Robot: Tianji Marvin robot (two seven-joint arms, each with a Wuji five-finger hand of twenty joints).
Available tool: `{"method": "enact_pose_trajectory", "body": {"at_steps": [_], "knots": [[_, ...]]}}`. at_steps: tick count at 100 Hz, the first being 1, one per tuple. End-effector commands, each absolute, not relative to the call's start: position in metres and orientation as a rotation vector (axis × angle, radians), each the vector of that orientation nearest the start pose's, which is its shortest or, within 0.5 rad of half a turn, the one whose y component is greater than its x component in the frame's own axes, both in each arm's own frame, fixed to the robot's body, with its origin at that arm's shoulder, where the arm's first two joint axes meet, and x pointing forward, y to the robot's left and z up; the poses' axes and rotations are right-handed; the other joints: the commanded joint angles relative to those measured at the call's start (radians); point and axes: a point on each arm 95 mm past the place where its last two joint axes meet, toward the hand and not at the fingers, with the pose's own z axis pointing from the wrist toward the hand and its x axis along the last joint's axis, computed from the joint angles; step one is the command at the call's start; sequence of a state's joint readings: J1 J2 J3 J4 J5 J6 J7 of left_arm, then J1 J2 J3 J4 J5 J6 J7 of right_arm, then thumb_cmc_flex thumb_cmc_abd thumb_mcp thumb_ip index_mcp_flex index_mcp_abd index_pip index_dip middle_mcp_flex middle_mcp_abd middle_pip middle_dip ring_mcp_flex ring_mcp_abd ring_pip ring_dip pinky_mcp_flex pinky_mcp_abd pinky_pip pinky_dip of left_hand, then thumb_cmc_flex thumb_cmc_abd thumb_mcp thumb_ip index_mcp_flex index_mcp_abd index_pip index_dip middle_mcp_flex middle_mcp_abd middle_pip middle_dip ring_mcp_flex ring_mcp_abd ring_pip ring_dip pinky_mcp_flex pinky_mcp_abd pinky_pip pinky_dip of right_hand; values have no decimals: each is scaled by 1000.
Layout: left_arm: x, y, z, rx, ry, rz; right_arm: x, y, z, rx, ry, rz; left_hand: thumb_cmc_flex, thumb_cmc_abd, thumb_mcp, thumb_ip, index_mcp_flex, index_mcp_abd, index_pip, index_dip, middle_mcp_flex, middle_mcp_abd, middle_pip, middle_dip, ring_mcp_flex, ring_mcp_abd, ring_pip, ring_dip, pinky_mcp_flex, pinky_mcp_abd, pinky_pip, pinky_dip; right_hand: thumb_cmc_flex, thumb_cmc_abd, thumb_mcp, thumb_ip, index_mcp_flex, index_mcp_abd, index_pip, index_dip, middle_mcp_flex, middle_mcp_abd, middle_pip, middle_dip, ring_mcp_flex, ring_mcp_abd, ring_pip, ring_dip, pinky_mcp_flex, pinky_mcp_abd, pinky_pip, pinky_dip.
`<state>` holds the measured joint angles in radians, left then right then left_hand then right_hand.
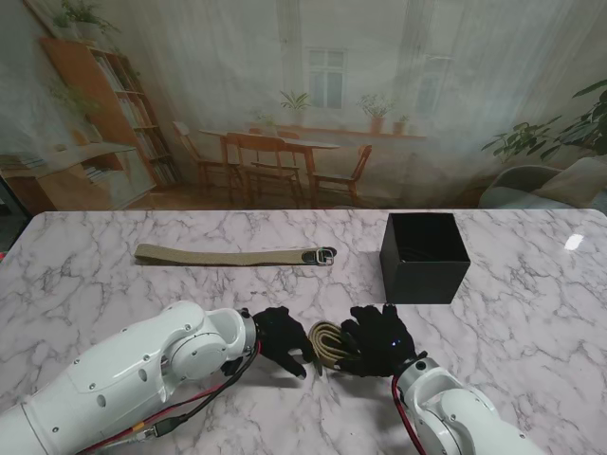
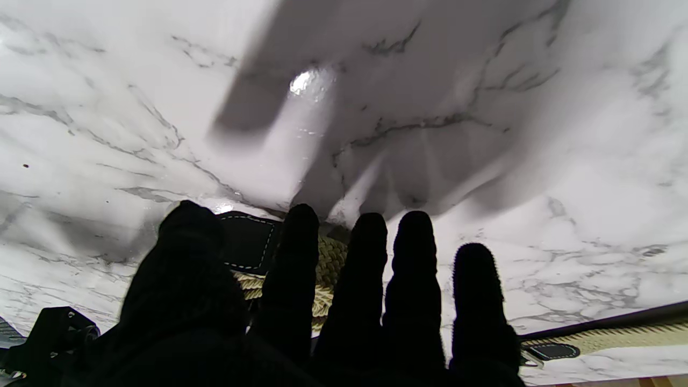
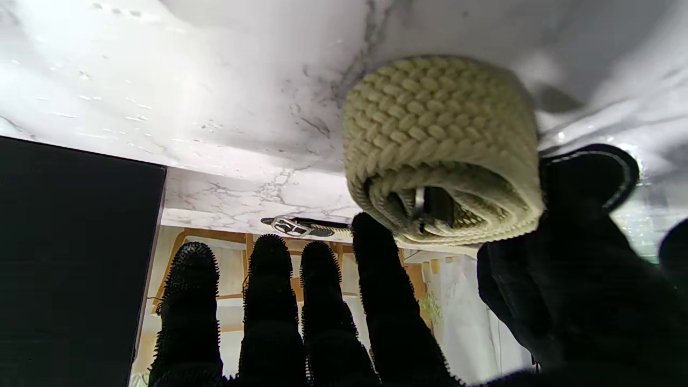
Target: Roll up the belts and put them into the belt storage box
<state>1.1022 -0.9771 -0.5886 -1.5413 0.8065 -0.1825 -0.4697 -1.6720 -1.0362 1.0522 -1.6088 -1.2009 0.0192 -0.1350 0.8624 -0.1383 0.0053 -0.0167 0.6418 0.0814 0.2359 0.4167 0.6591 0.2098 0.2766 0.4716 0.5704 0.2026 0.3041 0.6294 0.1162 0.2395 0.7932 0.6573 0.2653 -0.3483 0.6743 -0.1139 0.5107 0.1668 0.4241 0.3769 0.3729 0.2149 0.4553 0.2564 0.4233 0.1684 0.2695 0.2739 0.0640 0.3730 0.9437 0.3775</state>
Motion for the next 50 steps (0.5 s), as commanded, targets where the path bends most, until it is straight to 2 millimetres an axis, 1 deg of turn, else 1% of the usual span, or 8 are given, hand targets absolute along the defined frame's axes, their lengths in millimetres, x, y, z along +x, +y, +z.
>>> {"method": "enact_pose_trajectory", "body": {"at_steps": [1,15,20,33,38,42,46,50], "knots": [[386,-110,-364,-915,2536,-1189,330,40,-378,1000,1706,1415,-23,28,-22,5,-46,27,-64,-21,40,-93,-47,-37,27,9,24,10,0,26,32,18,-41,47,-55,19,-49,19,-48,-35,-32,23,-1,-1,-22,9,-1,-24,-13,0,4,1],[385,-110,-363,-917,2544,-1177,329,44,-376,1048,1671,1420,-24,32,-22,5,-51,31,-69,-29,42,-94,-47,-40,28,10,25,11,0,28,35,18,-84,76,-123,18,-101,76,-112,-83,-39,48,-29,-14,-18,33,-24,-41,-20,5,-7,-7],[385,-111,-363,-919,2546,-1174,329,46,-376,1069,1656,1408,-24,32,-22,5,-52,32,-70,-31,42,-94,-47,-40,29,9,25,11,1,27,36,18,-110,75,-143,16,-122,95,-134,-99,-52,68,-41,-19,-23,45,-32,-47,-26,8,-14,-10],[385,-111,-364,-923,2549,-1171,328,54,-375,1142,1636,1371,-26,37,-23,5,-55,34,-73,-36,42,-94,-48,-42,30,10,26,12,0,27,37,17,-210,60,-131,13,-182,113,-207,-139,-94,95,-99,-45,-47,95,-85,-81,-61,28,-74,-30],[385,-111,-364,-928,2549,-1169,327,57,-375,1156,1643,1351,-26,39,-22,5,-57,37,-75,-39,42,-92,-48,-42,30,10,26,12,0,26,38,16,-243,50,-104,9,-195,106,-230,-142,-102,89,-110,-50,-53,122,-108,-100,-66,43,-104,-42],[385,-111,-364,-929,2549,-1169,327,59,-375,1169,1641,1345,-26,40,-23,5,-60,37,-77,-42,43,-91,-48,-42,30,10,26,12,1,27,39,16,-256,71,-104,8,-222,87,-247,-143,-120,71,-114,-51,-60,139,-122,-110,-70,55,-120,-51],[385,-111,-364,-931,2549,-1171,327,62,-375,1179,1643,1338,-27,41,-23,5,-61,36,-78,-44,43,-92,-48,-43,30,10,26,13,1,27,39,17,-254,75,-104,9,-235,68,-253,-142,-132,51,-115,-51,-68,151,-129,-114,-74,65,-129,-55],[385,-111,-364,-934,2549,-1172,327,64,-375,1183,1651,1324,-26,40,-23,5,-62,36,-80,-46,44,-92,-47,-43,32,10,27,13,1,26,40,16,-248,70,-103,11,-244,64,-256,-140,-141,49,-114,-51,-73,162,-137,-119,-76,78,-139,-61]]}}
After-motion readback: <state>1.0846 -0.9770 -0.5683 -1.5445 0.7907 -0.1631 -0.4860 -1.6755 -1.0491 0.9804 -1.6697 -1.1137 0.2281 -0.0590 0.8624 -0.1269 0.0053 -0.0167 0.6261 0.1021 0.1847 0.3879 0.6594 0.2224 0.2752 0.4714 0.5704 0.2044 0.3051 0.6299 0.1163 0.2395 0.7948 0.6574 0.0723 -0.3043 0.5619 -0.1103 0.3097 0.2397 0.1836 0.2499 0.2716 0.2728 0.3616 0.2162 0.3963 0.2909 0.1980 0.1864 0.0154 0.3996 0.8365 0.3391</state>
